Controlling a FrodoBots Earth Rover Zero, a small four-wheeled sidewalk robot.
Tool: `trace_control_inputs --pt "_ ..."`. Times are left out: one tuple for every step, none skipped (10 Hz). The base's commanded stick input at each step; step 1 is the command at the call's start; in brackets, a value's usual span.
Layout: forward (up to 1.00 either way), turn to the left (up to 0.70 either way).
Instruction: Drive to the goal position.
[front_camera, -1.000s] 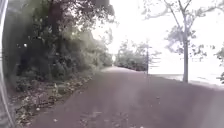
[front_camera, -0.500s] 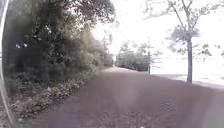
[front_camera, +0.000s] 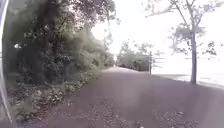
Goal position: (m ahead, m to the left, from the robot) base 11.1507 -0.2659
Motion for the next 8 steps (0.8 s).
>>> trace_control_inputs --pt "0.7 0.01" --pt "0.7 0.01" --pt "0.7 0.01" --pt "0.7 0.01" --pt "0.7 0.01" --pt "0.7 0.01" --pt "0.7 0.01" --pt "0.7 0.01"
